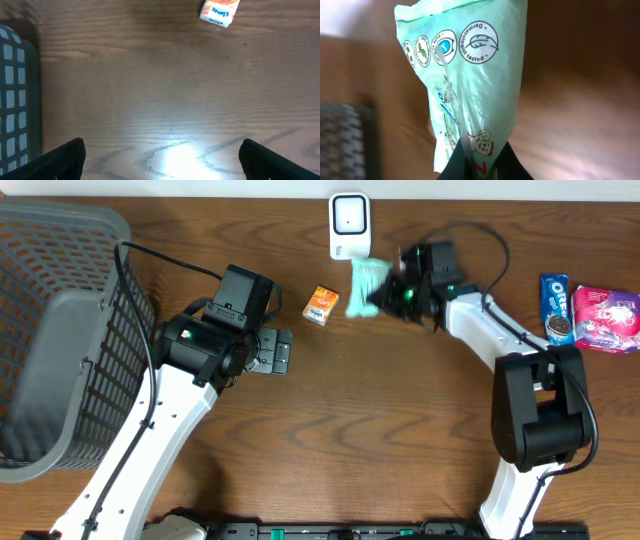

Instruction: Scan the item barcode

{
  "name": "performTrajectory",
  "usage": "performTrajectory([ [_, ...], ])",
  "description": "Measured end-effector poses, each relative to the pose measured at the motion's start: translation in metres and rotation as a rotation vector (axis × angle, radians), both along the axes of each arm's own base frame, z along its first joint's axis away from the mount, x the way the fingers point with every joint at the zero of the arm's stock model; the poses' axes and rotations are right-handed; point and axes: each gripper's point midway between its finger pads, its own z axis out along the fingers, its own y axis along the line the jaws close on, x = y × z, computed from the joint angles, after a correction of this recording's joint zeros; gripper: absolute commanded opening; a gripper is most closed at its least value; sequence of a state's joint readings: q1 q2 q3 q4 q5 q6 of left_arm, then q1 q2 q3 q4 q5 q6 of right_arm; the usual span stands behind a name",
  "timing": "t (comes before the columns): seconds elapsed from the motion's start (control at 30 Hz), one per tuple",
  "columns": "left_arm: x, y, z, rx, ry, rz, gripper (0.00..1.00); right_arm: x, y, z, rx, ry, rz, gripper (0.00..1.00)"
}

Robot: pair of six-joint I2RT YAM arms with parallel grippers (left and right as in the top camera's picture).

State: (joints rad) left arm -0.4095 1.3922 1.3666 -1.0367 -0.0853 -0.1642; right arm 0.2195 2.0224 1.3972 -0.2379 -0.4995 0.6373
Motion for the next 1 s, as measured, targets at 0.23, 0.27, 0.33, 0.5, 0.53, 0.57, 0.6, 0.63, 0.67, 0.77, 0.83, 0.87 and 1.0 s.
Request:
performTrajectory([
  [0.23,0.000,0.000,0.000,0.000,0.000,0.000,0.98,0.044,0.006,0.062,0.102,-0.131,-0.099,0.01],
  [0.27,0.000,0.000,0.000,0.000,0.000,0.000,0.98,0.050,0.007,0.069,0.113,-0.140,-0.111,0.01],
  [0.33,0.000,0.000,0.000,0.000,0.000,0.000,0.97,0.067,0.011,0.084,0.144,-0.170,-0.125,0.01],
  [0.5,0.000,0.000,0.000,0.000,0.000,0.000,0.98,0.106,0.032,0.084,0.210,-0.155,-0.102,0.01],
  [0.53,0.000,0.000,0.000,0.000,0.000,0.000,0.98,0.109,0.036,0.077,0.213,-0.125,-0.097,0.01],
  [0.57,0.000,0.000,0.000,0.000,0.000,0.000,0.98,0.112,0.039,0.067,0.213,-0.095,-0.095,0.01],
  [0.6,0.000,0.000,0.000,0.000,0.000,0.000,0.98,0.114,0.041,0.061,0.213,-0.079,-0.093,0.01],
  [0.63,0.000,0.000,0.000,0.000,0.000,0.000,0.98,0.116,0.042,0.052,0.210,-0.061,-0.093,0.01],
  [0.67,0.000,0.000,0.000,0.000,0.000,0.000,0.98,0.117,0.042,0.042,0.207,-0.042,-0.094,0.01],
  [0.77,0.000,0.000,0.000,0.000,0.000,0.000,0.98,0.116,0.041,0.027,0.196,-0.018,-0.090,0.01],
  [0.83,0.000,0.000,0.000,0.000,0.000,0.000,0.98,0.116,0.040,0.028,0.196,-0.021,-0.081,0.01],
  [0.87,0.000,0.000,0.000,0.000,0.000,0.000,0.98,0.116,0.040,0.029,0.197,-0.023,-0.075,0.01],
  [1.0,0.000,0.000,0.000,0.000,0.000,0.000,0.98,0.115,0.030,0.032,0.188,-0.021,-0.048,0.01],
])
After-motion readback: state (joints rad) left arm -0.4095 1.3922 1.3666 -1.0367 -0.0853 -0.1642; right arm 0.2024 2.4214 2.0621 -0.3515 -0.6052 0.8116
